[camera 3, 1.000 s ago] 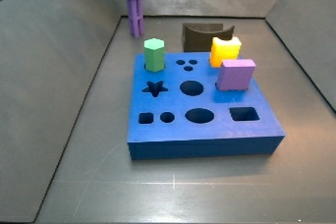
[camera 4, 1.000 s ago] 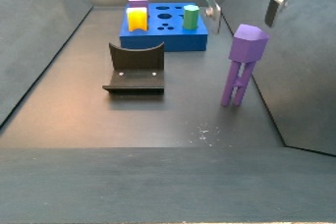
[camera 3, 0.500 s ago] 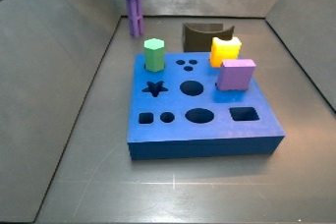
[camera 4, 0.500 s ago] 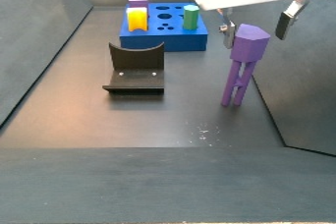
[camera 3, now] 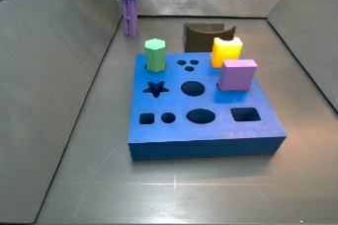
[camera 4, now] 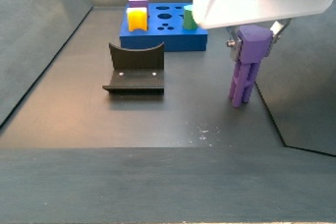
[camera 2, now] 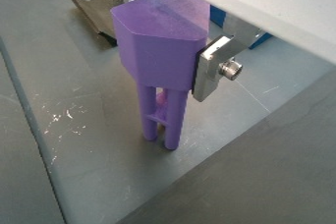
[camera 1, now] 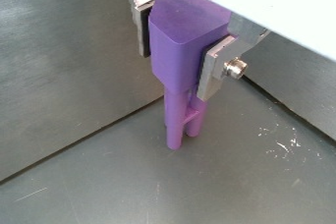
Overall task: Pick up the 3 prong object. Move up. Move to above the board. Insert the 3 prong object.
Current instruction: Pick up the 3 prong object, then move up.
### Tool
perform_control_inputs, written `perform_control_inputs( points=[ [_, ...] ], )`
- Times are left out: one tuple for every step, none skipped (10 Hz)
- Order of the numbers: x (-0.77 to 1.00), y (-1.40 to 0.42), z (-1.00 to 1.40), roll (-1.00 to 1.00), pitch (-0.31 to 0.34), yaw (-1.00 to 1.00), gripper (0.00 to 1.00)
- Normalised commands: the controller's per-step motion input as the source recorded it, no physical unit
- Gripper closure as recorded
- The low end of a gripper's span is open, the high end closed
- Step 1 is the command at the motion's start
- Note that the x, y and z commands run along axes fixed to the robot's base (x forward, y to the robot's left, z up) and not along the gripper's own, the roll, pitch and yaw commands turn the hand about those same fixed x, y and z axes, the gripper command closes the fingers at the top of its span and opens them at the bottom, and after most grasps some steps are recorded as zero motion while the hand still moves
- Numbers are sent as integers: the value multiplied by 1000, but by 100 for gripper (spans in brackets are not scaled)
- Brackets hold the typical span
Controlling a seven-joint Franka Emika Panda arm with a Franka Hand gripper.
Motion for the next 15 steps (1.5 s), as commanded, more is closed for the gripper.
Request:
perform_control_inputs(
  points=[
    [0,0,0,0,0,0,100],
    [0,0,0,0,0,0,100],
    [0,0,0,0,0,0,100],
    [0,0,0,0,0,0,100],
    [0,0,0,0,0,0,100],
    [0,0,0,0,0,0,100],
    [0,0,0,0,0,0,100],
    [0,0,0,0,0,0,100],
    [0,0,0,0,0,0,100],
    [0,0,833,0,0,0,100],
    [-53,45,779,-5,29,38,100],
    [-54,39,719,1,37,31,100],
    [-36,24,559,22,45,11,100],
    [-24,26,373,44,61,0,100],
    [-15,25,231,57,73,-3,100]
  ],
)
